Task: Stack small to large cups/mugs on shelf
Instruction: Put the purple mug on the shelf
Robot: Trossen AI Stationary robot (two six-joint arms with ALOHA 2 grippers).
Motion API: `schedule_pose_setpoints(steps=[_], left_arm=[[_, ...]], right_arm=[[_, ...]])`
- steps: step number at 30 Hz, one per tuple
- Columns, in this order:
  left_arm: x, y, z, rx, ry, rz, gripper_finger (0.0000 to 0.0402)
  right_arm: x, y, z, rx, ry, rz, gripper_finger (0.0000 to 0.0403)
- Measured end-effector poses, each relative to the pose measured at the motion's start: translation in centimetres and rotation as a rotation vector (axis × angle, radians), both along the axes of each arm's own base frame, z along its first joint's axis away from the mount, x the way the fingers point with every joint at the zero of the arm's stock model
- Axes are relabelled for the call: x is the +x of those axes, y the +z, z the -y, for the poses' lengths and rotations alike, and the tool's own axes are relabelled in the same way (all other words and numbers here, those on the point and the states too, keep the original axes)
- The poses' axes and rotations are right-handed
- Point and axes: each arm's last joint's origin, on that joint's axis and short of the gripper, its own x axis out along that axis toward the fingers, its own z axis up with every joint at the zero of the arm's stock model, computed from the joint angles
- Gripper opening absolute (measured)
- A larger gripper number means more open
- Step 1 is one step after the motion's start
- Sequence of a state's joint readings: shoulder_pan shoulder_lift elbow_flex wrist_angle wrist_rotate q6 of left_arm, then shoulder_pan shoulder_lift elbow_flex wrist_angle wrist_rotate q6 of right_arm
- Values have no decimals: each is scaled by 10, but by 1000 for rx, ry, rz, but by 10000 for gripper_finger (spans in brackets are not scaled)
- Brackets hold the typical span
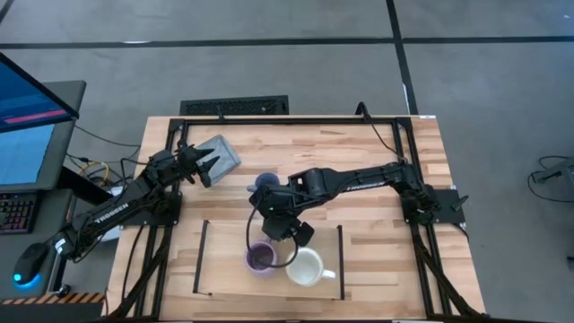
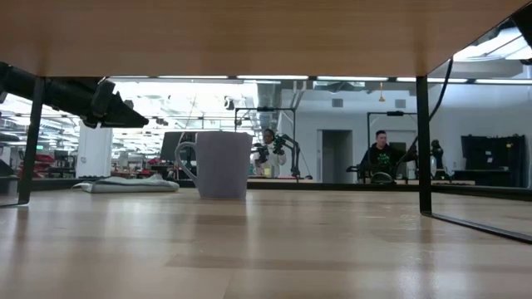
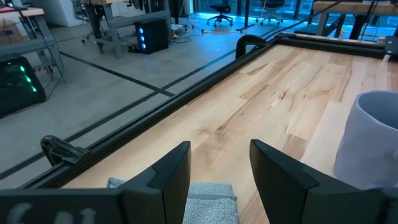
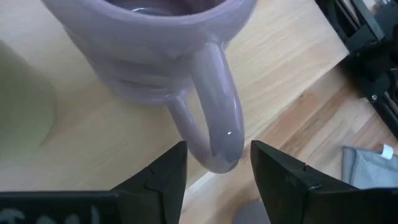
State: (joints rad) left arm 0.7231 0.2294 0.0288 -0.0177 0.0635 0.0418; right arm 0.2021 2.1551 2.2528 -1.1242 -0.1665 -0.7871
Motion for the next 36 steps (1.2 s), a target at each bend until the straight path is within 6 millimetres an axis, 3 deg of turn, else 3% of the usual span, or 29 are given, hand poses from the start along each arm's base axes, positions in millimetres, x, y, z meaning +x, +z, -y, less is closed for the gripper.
schedule_pose_setpoints(steps=[36], left_arm=[[0,0,0,3,-1,-2,156]], right_arm=[[16,11,3,29,24,191,196]])
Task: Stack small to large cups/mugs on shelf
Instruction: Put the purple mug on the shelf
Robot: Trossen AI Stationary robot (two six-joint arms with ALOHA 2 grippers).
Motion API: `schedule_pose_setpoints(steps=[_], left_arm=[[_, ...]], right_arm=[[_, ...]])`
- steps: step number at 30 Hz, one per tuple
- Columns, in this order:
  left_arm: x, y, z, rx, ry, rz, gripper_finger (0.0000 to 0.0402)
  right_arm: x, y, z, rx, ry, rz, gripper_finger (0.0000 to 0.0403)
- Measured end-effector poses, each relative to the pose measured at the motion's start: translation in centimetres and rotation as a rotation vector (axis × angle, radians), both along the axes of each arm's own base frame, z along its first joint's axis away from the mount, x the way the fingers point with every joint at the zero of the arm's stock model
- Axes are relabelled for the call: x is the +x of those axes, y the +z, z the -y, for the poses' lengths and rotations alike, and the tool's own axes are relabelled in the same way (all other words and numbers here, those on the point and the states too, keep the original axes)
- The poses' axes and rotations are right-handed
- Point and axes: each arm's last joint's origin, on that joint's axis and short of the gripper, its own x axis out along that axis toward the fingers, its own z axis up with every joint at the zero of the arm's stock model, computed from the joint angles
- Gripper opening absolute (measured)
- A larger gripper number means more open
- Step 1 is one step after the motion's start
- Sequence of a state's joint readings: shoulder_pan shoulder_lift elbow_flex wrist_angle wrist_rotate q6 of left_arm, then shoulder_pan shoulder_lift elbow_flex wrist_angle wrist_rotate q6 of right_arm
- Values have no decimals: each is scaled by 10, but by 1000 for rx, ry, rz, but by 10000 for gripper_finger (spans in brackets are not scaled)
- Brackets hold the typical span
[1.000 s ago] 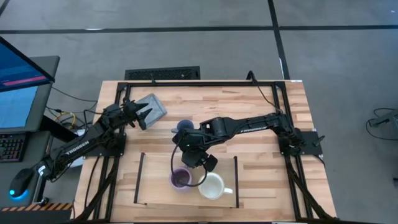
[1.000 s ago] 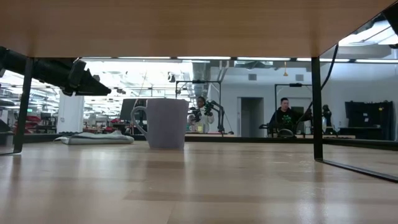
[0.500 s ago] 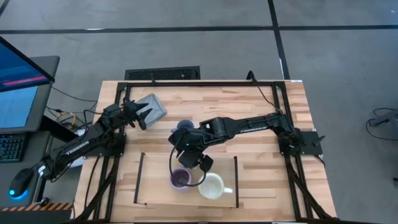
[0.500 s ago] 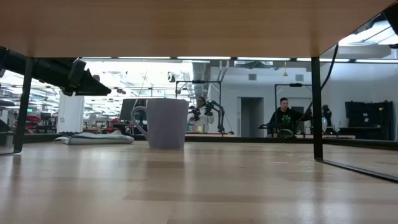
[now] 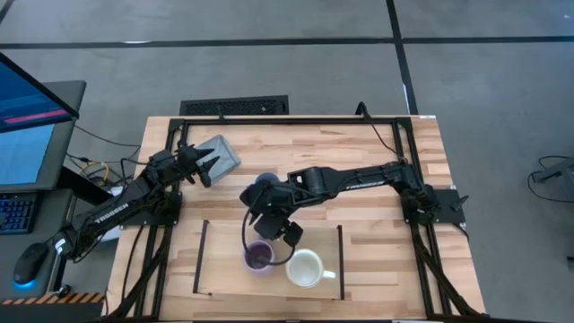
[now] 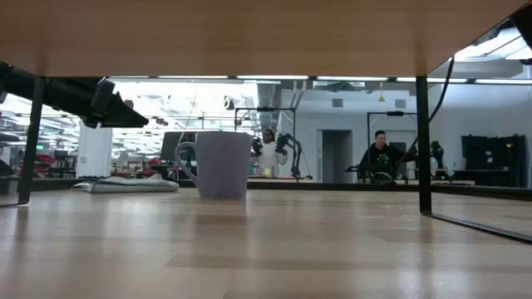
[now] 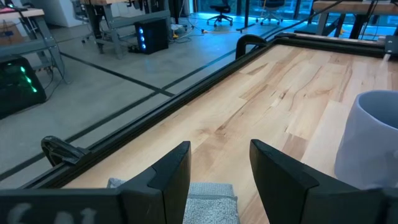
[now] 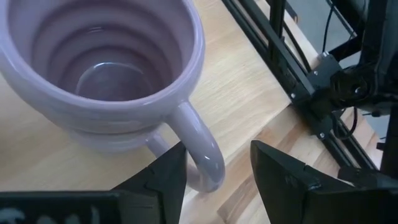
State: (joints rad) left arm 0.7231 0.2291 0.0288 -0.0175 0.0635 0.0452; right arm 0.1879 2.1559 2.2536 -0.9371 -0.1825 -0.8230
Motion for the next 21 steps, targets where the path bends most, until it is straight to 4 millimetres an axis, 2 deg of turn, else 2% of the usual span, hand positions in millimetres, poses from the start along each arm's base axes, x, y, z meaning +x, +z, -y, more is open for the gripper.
schedule_pose_setpoints(steps=[10,21], left_arm=[[0,0,0,0,0,0,156],[0,0,0,0,0,0,156]], right_arm=[[2,2,0,-9,16,35,196],[-3,-2,0,-10,5,-33,196]])
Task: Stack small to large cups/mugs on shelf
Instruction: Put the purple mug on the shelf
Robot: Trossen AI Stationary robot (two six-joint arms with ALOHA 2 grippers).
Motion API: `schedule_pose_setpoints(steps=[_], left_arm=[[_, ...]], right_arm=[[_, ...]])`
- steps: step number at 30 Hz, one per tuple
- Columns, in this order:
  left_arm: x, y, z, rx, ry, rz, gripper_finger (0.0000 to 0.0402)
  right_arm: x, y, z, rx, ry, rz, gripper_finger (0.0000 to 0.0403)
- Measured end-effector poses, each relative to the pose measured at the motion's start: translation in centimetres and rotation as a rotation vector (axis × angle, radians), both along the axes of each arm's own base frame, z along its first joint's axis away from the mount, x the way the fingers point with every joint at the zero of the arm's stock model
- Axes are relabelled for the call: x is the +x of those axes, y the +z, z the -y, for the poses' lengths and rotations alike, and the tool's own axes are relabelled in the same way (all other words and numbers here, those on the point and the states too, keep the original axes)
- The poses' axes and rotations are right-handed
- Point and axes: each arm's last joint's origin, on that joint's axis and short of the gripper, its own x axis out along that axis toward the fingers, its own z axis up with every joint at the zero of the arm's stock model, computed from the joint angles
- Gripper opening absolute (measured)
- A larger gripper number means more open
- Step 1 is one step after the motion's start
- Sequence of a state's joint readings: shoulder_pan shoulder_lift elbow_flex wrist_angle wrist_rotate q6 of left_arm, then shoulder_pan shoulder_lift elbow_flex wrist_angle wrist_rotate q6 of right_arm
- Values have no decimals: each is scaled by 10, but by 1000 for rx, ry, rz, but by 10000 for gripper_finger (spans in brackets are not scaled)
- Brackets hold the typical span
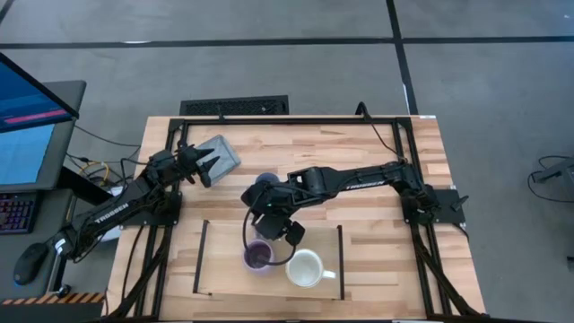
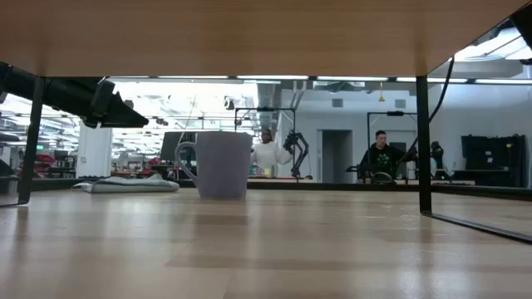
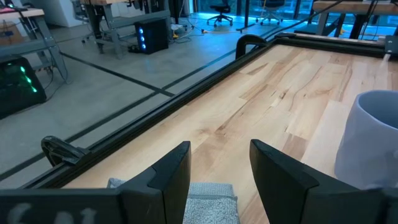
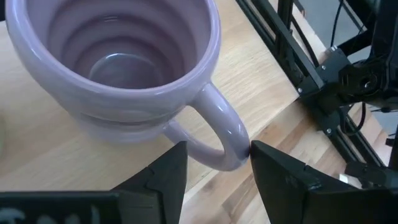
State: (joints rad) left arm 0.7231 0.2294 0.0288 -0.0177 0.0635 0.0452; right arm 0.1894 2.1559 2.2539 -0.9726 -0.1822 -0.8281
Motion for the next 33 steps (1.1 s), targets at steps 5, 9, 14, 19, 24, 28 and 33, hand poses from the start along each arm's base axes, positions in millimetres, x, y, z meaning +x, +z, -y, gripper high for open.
schedule_pose_setpoints(steps=[5,9,14,19,24,28,33], left_arm=[[0,0,0,0,0,0,156],[0,0,0,0,0,0,156],[0,0,0,0,0,0,156],[0,0,0,-1,0,1,156],[0,0,0,-1,0,1,156],[0,0,0,-5,1,3,156],[0,0,0,-6,1,5,156]], right_arm=[[0,0,0,4,-7,-5,196],[0,0,0,-1,-11,-5,196],[0,0,0,16,-33,-6,196],[3,2,0,80,-104,-3,196],[3,2,1,82,-180,-10,196],[3,2,3,47,-223,-4,196],[3,0,9,-18,-285,-4,196]])
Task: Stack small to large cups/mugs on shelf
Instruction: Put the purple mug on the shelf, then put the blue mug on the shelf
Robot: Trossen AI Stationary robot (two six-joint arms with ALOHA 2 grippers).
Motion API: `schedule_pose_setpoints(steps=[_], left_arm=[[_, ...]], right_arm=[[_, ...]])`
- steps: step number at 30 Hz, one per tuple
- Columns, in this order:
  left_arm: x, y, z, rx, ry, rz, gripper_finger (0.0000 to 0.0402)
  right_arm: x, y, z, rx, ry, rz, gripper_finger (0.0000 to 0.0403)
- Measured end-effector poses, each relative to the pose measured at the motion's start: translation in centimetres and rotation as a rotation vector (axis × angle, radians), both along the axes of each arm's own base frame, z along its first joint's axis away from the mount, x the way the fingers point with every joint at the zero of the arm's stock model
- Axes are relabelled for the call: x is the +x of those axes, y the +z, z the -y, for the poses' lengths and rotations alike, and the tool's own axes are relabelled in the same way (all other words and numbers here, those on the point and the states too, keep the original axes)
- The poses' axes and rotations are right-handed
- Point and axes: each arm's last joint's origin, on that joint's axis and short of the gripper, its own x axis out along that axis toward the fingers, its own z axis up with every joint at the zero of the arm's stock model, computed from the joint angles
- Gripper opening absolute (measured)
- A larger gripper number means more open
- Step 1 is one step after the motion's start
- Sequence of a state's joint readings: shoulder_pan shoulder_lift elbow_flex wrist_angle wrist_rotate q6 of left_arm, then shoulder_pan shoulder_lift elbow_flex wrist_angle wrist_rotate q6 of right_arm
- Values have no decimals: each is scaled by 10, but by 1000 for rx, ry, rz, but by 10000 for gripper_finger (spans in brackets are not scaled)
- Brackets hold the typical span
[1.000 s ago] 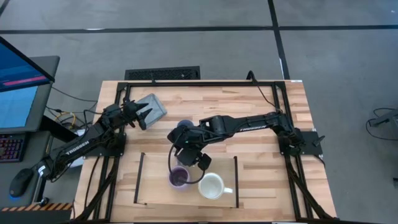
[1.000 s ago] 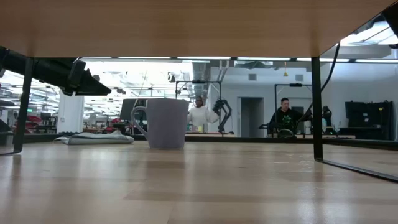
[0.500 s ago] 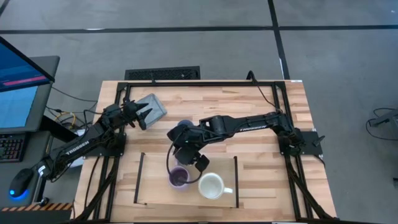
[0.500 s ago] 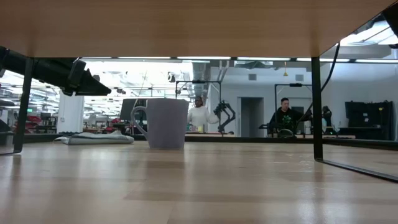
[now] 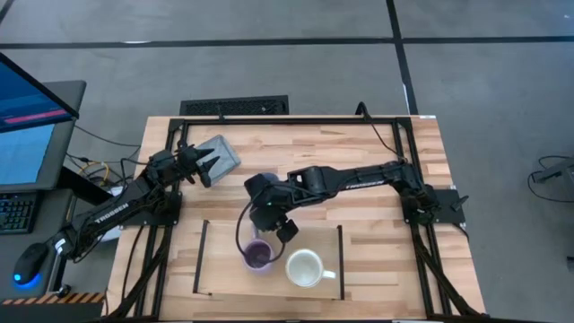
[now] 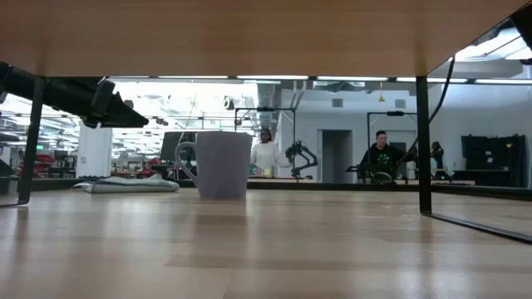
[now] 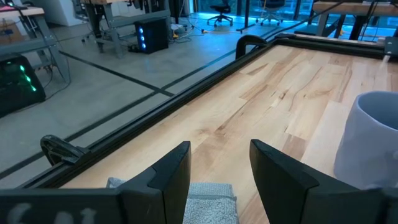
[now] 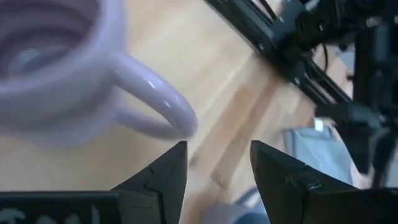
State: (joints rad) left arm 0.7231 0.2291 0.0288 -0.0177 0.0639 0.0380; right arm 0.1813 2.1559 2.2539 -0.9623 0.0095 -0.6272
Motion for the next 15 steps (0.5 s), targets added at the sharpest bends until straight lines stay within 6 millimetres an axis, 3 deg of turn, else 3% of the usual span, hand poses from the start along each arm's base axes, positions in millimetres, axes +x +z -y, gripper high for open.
schedule_pose_setpoints(steps=[10,15], left_arm=[[0,0,0,0,0,0,156],[0,0,0,3,0,-2,156]], right_arm=[[-8,6,31,-39,-97,-56,196],[-22,26,46,0,-171,-44,196]])
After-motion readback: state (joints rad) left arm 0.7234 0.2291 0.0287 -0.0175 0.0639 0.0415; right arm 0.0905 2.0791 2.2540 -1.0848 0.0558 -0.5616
